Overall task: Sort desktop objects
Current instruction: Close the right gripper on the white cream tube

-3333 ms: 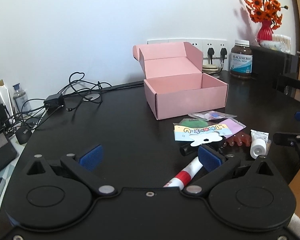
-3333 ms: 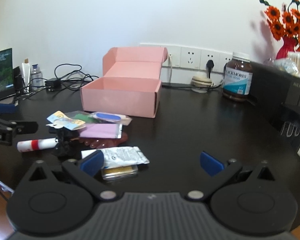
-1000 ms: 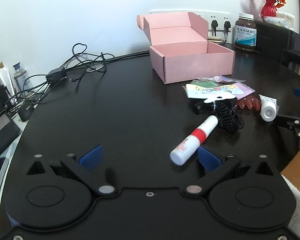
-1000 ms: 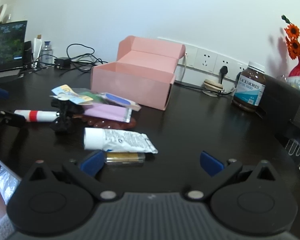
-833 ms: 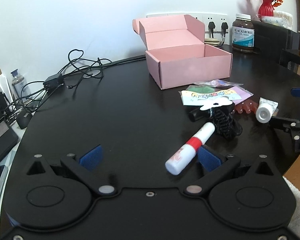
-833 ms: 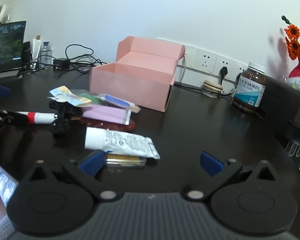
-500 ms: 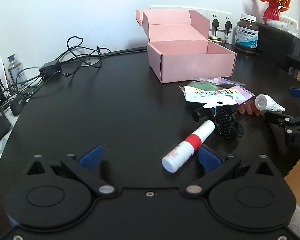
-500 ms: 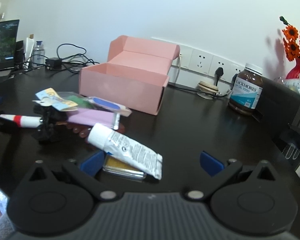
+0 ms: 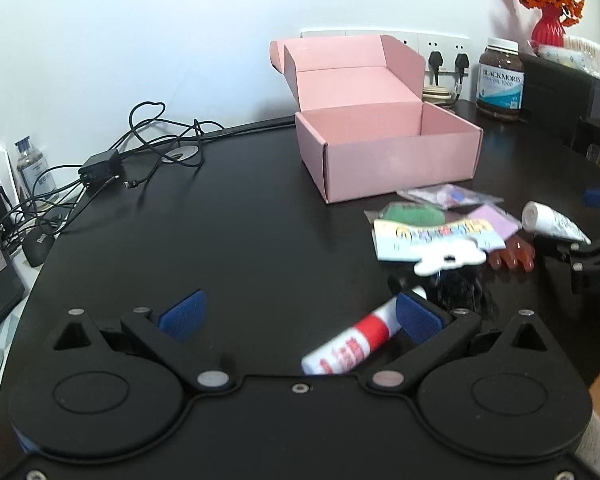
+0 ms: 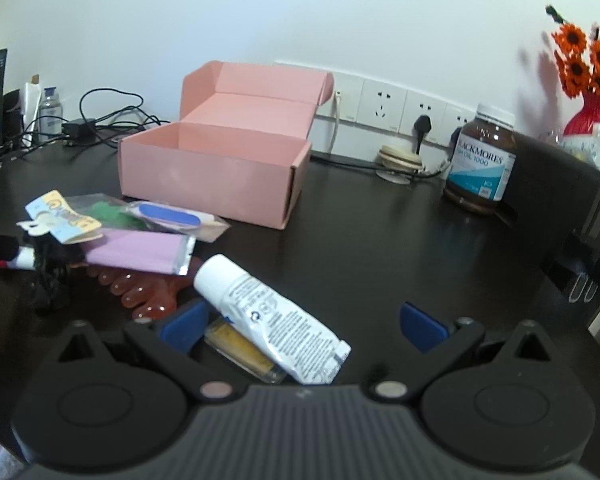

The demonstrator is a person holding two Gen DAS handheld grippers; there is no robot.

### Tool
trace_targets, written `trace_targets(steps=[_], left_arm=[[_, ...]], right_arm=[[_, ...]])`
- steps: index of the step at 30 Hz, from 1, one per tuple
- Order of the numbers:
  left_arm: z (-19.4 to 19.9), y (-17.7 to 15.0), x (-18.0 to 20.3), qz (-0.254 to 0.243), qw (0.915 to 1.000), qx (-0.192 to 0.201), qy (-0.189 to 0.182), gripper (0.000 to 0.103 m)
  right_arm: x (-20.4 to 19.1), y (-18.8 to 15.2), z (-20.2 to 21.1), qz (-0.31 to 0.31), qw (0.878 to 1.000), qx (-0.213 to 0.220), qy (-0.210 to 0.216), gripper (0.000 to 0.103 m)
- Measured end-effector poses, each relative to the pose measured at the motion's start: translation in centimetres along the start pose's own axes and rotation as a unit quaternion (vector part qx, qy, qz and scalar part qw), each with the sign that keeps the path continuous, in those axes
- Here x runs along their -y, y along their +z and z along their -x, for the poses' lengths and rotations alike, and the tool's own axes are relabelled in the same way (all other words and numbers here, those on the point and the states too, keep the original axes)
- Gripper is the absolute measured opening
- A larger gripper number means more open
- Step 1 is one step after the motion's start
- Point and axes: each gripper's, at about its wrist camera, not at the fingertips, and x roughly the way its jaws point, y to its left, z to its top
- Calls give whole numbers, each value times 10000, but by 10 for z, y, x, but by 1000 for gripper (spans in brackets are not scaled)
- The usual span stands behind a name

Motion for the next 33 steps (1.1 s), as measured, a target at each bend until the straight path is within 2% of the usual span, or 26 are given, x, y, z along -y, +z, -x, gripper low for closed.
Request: trace_targets(steps=[5,8,14,18,20,22,24,27,33], left_arm=[[-4,6,-3,173,9996,4,-205,103],[0,7,-6,260,9991,104,-326,103],[3,11,-4,85,9985,485,-224,103],[-4,15,-8,203,9969,626,-424,103],[-8,16,-10,261,9967,628,-437,103],[-13,16,-13,311,9969,595,-421,103],[-17,17,-16,425,9965,507,-506,103],[-16,16,-20,521,9955,530,-592,103],[-15,15,-25,603,9941,540,-721,103]], right_arm=[[7,2,-3,-107,9999,-118,-12,102],[7,2,-2,46,10000,-85,25,102],[-1,0,4,587,9982,105,80,100],[-1,3,4,616,9979,92,194,81],[-1,5,3,628,9978,72,221,79],[-4,5,3,709,9972,88,205,73],[-5,7,2,744,9969,76,252,57],[-2,10,-2,627,9973,11,393,46],[10,18,-12,271,9973,-183,656,30]])
